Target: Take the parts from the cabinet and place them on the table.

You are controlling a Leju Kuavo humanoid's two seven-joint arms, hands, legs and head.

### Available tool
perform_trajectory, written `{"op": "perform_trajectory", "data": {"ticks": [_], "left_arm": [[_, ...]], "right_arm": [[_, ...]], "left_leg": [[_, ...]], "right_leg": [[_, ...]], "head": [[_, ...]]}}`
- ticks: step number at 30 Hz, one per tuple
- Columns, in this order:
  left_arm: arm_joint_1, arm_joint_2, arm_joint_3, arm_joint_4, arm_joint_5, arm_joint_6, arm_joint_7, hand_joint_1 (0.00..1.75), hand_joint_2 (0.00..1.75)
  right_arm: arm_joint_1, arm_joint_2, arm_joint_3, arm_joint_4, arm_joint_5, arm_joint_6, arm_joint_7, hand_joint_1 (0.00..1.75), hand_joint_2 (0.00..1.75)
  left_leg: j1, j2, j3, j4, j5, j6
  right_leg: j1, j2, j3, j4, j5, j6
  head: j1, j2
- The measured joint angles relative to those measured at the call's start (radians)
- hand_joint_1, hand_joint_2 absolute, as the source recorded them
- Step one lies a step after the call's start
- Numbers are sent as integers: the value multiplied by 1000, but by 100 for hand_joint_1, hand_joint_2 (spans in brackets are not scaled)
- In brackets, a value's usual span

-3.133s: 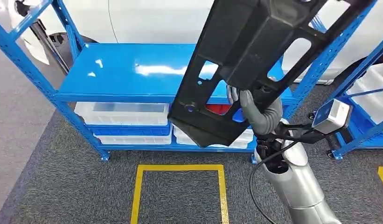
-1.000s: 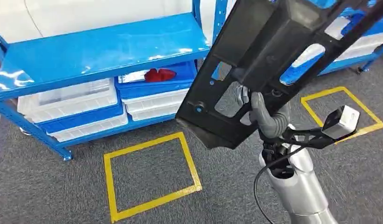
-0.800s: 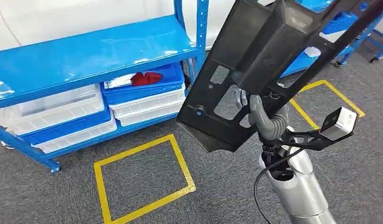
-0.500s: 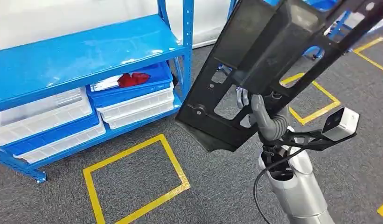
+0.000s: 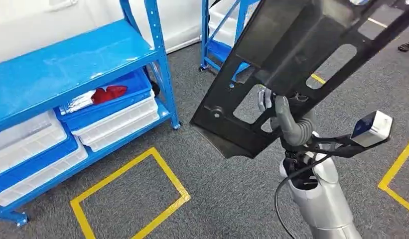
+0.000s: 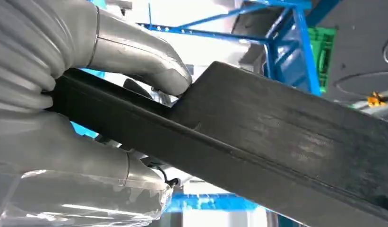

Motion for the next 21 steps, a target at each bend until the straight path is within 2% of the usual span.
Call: {"op": "perform_trajectory", "data": {"ticks": [1,2,3,4,6,7,8,9,11,12,13,14,15,17,18,19,20,21], "left_arm": [[3,0,1,0,4,-1,0,0,175],[1,0,1,0,8,-3,-2,0,175],[-4,0,1,0,8,-3,-1,0,175],[-5,0,1,0,7,-3,0,0,175],[-4,0,1,0,8,0,0,0,175],[-1,0,1,0,8,0,0,0,175],[1,0,1,0,8,1,0,0,175],[1,-1,1,0,8,1,0,0,175],[-1,-2,1,0,8,0,0,0,175],[-1,-2,1,0,8,0,1,0,175],[-2,-7,1,0,8,0,4,0,175],[-2,-6,1,0,9,0,4,0,175],[0,-7,1,0,10,0,6,0,175],[6,-6,2,0,11,0,9,0,175],[6,-6,2,0,11,0,9,0,175],[6,-6,2,0,11,0,10,0,175],[6,-6,2,0,11,0,11,0,175],[6,-6,2,0,11,0,11,0,175]], "right_arm": [[3,0,0,0,7,0,2,175,175],[7,0,-2,0,11,-3,6,175,175],[11,0,-8,2,14,-5,10,175,175],[11,0,-13,3,16,-5,14,175,175],[7,0,-32,8,19,-3,16,175,175],[3,0,-49,13,19,-1,16,175,175],[2,0,-68,19,19,3,14,175,175],[0,-1,-84,24,19,4,15,175,175],[4,-1,-111,33,21,6,16,175,175],[8,0,-123,36,32,6,16,175,175],[14,7,-132,36,46,5,18,175,175],[13,13,-142,36,60,3,19,175,175],[12,20,-151,36,75,-2,21,175,175],[22,34,-162,36,93,-11,25,175,175],[29,40,-173,36,101,-16,28,175,175],[39,46,-187,35,108,-19,35,175,175],[49,51,-203,30,114,-23,39,175,175],[58,55,-218,22,115,-24,39,175,175]], "left_leg": [[1,-11,-42,92,-41,-3],[0,-14,-71,158,-62,-5],[1,-15,-84,186,-58,-6],[2,-15,-76,166,-31,-6],[6,-25,-12,24,58,-1],[9,-55,24,-62,100,2],[11,-102,35,-90,87,4],[13,-93,44,-116,78,2],[6,-78,40,-110,82,10],[8,-66,43,-121,88,18],[15,-46,48,-131,96,26],[14,-38,50,-137,98,31],[13,-24,49,-137,98,35],[11,5,49,-137,96,36],[11,20,49,-137,95,35],[11,32,50,-137,93,34],[12,46,52,-137,91,31],[12,58,55,-136,88,28]], "right_leg": [[0,13,-1,0,0,-2],[1,26,-1,1,0,-2],[1,38,-1,3,0,-2],[1,51,-1,5,0,-2],[0,81,-1,12,-2,1],[-1,94,-2,17,-4,5],[4,103,-10,23,-5,12],[-1,116,-21,29,-2,19],[-7,135,-29,22,8,35],[-6,147,-30,20,11,43],[-9,127,-32,27,4,45],[-1,72,-45,53,-17,51],[-2,37,-77,116,-55,59],[-9,17,-150,265,-117,69],[-12,13,-172,308,-124,72],[-15,9,-170,303,-108,75],[-18,5,-141,245,-70,77],[-19,-6,-97,163,-31,77]], "head": [[0,0],[0,0],[0,0],[0,0],[0,0],[0,0],[0,0],[0,0],[0,0],[0,0],[0,0],[1,0],[0,0],[0,0],[0,0],[0,0],[0,0],[0,0]]}}
